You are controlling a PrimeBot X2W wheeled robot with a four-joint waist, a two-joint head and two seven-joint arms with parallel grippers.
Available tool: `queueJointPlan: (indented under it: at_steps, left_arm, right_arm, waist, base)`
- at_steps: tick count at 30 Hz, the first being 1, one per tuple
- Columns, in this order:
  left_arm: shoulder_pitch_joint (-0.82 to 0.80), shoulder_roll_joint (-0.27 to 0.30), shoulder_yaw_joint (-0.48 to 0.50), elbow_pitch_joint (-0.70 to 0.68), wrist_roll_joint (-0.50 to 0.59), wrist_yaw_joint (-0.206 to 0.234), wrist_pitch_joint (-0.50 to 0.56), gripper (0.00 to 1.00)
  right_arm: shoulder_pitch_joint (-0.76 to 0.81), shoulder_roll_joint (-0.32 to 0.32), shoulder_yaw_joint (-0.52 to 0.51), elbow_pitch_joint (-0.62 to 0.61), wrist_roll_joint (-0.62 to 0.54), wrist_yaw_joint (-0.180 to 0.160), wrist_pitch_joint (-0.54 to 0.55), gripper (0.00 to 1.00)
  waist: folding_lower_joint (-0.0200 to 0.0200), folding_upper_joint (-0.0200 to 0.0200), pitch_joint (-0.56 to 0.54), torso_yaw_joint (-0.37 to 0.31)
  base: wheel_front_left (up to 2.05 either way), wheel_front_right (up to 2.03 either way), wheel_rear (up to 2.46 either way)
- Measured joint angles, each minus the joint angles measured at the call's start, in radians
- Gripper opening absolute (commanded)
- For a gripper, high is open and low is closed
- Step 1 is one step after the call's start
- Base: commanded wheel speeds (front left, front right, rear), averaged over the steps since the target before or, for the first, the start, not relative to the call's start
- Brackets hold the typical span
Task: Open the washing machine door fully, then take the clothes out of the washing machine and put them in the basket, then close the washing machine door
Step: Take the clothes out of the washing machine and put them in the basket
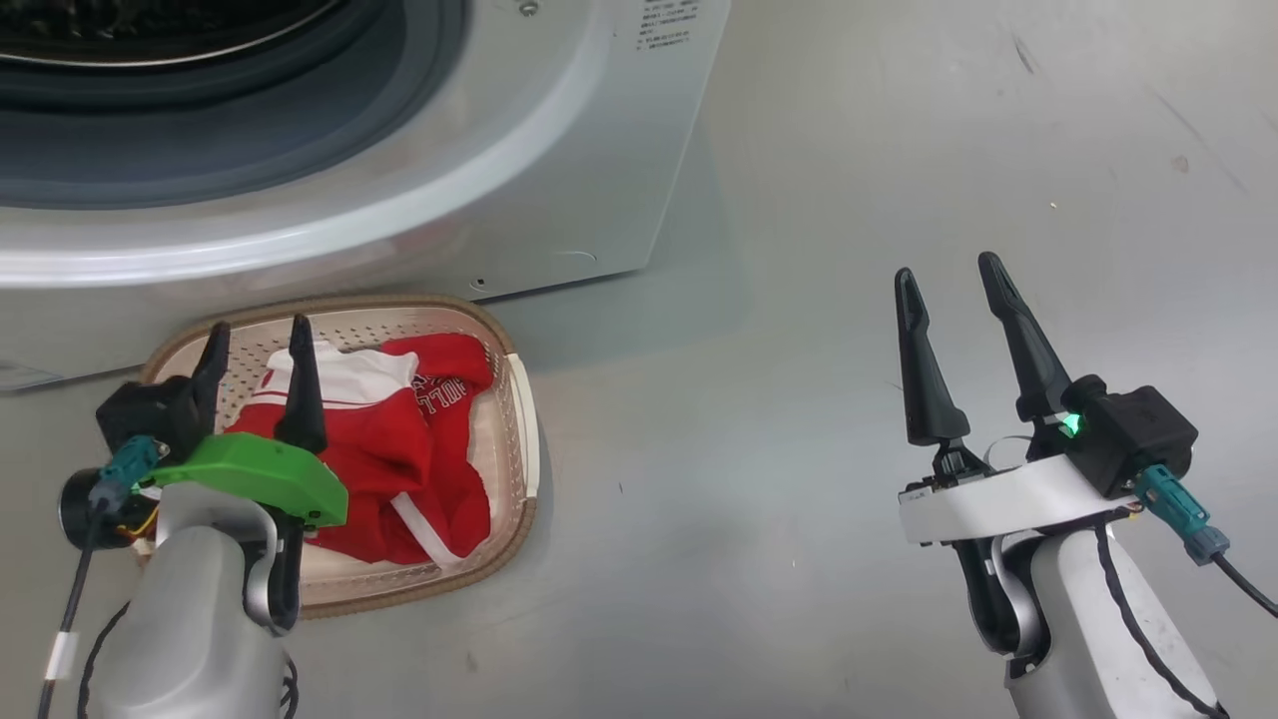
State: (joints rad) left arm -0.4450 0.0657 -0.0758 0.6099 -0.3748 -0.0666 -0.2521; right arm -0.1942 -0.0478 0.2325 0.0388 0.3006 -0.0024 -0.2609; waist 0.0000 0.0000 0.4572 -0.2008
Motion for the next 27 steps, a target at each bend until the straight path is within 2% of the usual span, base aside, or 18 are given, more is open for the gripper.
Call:
queueJointPlan:
  at_steps: [14, 27]
  left_arm:
    - [0.103, -0.016, 0.011, -0.206, 0.029, -0.006, 0.000, 1.00]
    - [0.233, -0.016, -0.004, -0.337, 0.079, -0.006, 0.000, 1.00]
  right_arm:
    - [0.065, -0.011, -0.023, 0.036, -0.022, 0.001, 0.000, 1.00]
    - [0.134, -0.010, -0.042, 0.056, -0.039, 0.010, 0.000, 1.00]
  waist:
    - [0.0000, 0.0000, -0.126, 0.093]
    - [0.0000, 0.0000, -0.238, 0.133]
  base:
    - [0.00, 0.00, 0.00]
    - [0.00, 0.00, 0.00]
